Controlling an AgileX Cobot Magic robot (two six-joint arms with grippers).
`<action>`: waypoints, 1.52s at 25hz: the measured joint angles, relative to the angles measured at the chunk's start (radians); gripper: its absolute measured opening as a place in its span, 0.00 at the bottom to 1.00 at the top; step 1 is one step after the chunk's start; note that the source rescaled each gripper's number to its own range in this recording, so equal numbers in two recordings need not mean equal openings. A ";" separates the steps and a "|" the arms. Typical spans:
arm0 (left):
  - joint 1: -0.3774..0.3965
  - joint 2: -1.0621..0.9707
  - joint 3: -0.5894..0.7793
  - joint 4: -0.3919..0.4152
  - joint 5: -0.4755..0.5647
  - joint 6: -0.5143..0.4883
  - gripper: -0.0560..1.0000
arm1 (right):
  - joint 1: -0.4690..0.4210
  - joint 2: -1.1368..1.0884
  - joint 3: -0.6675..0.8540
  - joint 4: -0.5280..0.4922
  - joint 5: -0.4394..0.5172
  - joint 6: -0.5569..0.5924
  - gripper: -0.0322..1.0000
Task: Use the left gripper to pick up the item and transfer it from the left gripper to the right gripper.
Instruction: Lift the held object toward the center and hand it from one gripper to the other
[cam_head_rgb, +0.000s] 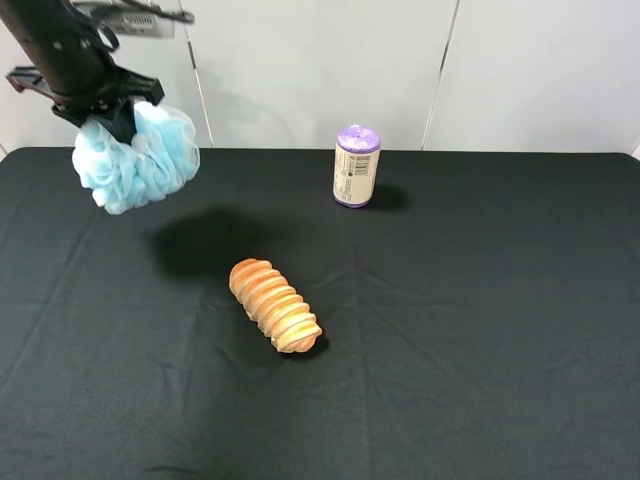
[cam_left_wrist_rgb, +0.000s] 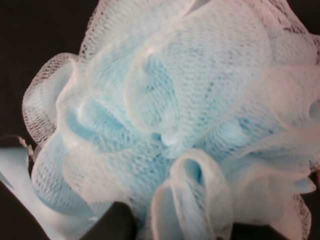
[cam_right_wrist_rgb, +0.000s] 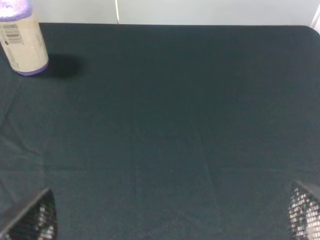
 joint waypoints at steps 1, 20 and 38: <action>0.000 -0.010 0.000 -0.013 0.002 0.000 0.18 | 0.000 0.000 0.000 0.000 0.000 0.000 1.00; -0.133 -0.037 0.000 -0.289 0.020 0.091 0.14 | 0.000 0.000 0.000 0.000 0.000 0.003 1.00; -0.408 -0.024 0.000 -0.493 -0.011 0.193 0.13 | 0.000 0.000 0.000 0.002 0.000 0.003 1.00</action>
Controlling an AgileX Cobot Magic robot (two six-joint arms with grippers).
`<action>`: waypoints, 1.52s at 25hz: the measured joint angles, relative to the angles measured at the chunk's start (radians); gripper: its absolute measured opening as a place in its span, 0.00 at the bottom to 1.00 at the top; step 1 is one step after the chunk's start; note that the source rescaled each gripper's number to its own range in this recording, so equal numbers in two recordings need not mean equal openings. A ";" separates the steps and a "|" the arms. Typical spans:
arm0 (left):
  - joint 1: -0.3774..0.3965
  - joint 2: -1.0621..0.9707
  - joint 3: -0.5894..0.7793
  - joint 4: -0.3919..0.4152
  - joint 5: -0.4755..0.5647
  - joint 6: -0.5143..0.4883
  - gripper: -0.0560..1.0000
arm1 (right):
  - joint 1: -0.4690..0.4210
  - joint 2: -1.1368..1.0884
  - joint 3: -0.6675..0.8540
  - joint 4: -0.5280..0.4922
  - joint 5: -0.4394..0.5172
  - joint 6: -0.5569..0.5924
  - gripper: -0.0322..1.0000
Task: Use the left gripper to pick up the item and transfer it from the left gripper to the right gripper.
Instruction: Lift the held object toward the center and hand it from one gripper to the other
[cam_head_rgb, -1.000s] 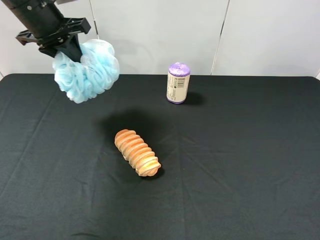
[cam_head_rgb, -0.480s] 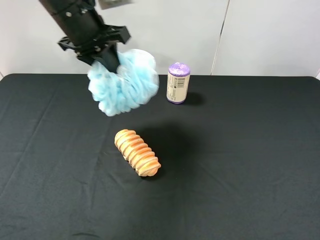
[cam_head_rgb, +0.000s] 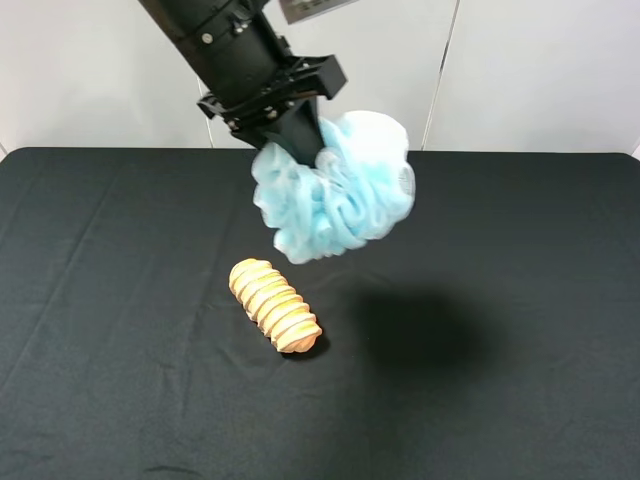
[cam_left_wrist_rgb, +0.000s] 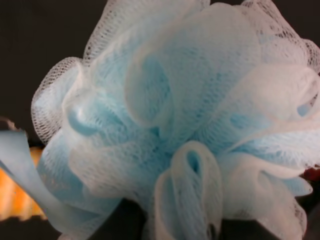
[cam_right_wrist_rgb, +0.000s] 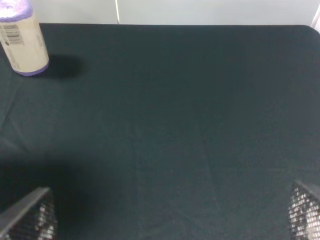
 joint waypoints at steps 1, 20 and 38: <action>-0.004 0.011 0.000 -0.018 0.000 0.011 0.13 | 0.000 0.000 0.000 0.002 0.000 0.000 1.00; -0.010 0.070 0.000 -0.205 -0.001 0.117 0.11 | 0.308 0.337 -0.049 0.305 -0.174 -0.361 1.00; -0.010 0.070 0.000 -0.205 -0.001 0.120 0.10 | 0.677 0.800 -0.168 0.203 -0.459 -0.457 1.00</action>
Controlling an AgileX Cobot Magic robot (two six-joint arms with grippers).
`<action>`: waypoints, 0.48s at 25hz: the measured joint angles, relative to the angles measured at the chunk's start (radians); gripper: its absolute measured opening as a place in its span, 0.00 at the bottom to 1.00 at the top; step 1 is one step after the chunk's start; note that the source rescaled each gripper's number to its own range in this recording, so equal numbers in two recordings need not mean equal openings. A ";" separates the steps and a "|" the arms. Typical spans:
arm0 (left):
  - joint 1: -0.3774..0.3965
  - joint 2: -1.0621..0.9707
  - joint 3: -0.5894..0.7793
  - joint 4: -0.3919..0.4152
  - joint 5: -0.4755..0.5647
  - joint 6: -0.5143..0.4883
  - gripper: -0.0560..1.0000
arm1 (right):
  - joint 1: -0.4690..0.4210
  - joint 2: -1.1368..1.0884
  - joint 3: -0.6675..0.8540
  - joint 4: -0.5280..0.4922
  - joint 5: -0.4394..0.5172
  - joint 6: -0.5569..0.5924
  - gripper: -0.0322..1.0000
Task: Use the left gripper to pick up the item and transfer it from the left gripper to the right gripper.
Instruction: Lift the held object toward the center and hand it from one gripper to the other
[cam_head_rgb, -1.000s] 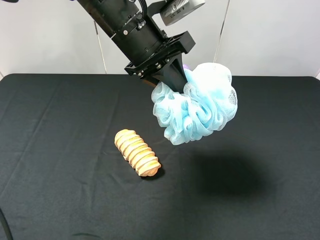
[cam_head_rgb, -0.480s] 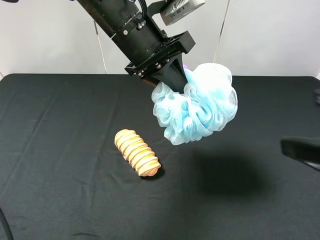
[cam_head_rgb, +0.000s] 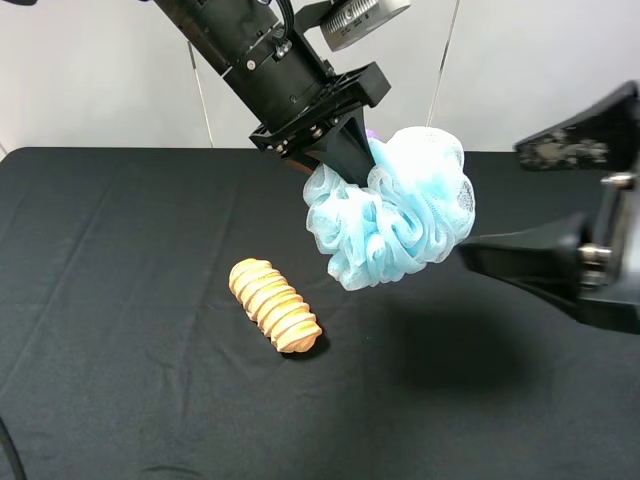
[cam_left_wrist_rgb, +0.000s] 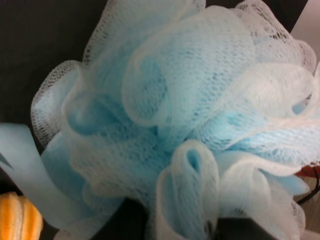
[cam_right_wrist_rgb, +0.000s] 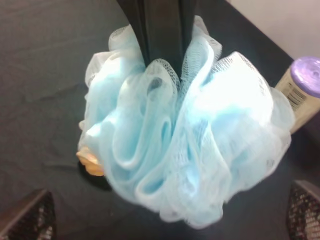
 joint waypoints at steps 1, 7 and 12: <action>0.000 0.000 0.000 0.000 0.000 0.000 0.10 | 0.000 0.019 0.000 -0.008 -0.021 0.000 1.00; 0.000 0.000 0.000 0.000 0.000 0.000 0.10 | 0.000 0.107 0.000 -0.039 -0.144 -0.002 1.00; 0.000 0.000 0.000 -0.002 -0.004 0.000 0.10 | 0.000 0.177 0.000 -0.040 -0.175 -0.003 1.00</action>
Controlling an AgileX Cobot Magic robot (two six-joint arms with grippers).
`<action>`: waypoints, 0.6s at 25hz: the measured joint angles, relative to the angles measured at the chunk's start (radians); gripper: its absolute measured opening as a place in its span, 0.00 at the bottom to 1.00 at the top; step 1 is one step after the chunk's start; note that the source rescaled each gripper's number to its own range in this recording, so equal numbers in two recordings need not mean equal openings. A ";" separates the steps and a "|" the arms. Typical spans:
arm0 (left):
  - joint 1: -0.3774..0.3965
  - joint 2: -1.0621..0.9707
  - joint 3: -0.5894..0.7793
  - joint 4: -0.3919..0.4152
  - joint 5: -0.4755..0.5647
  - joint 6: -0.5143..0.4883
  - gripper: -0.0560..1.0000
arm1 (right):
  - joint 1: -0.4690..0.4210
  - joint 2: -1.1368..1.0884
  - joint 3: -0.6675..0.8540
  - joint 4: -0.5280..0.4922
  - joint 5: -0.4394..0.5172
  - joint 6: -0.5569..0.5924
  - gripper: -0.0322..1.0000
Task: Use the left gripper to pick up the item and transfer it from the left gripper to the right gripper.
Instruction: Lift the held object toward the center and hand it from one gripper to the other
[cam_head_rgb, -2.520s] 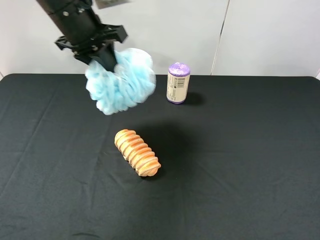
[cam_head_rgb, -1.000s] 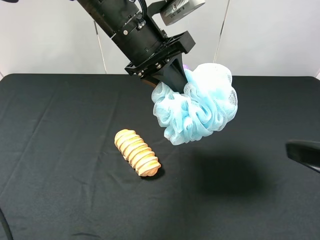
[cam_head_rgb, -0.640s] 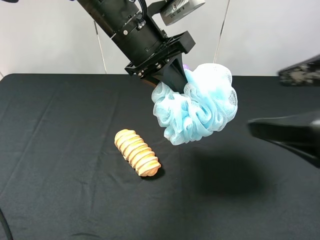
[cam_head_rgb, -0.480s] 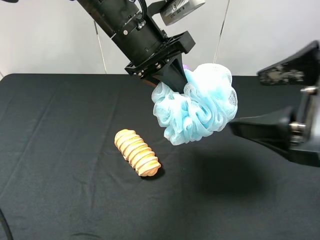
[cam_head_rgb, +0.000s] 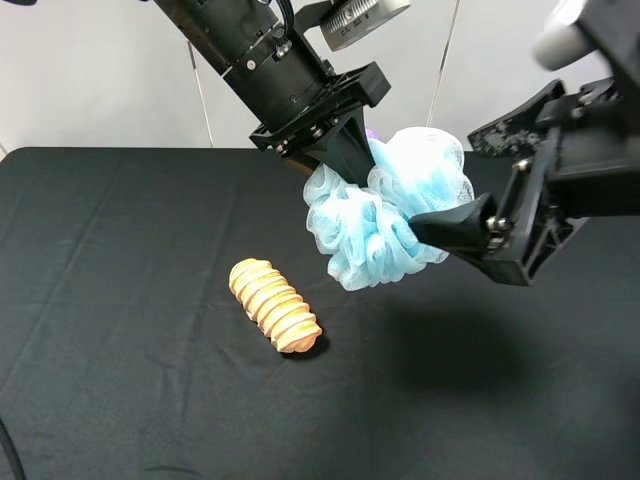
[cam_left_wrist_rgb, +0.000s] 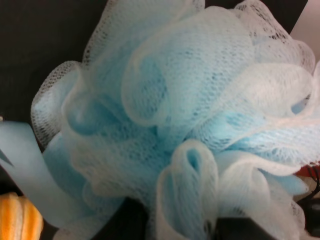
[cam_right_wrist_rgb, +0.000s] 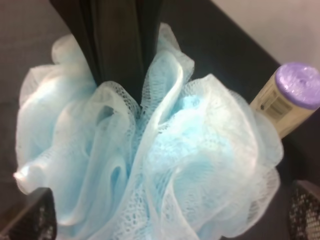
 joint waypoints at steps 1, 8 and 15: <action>0.000 0.000 0.000 -0.007 -0.004 0.000 0.10 | 0.000 0.012 0.000 0.000 -0.002 0.000 1.00; 0.000 0.000 0.000 -0.039 -0.026 0.000 0.10 | 0.000 0.047 0.000 0.014 -0.050 0.000 1.00; 0.000 0.000 0.000 -0.052 -0.026 0.000 0.10 | 0.000 0.049 0.000 0.034 -0.058 0.000 1.00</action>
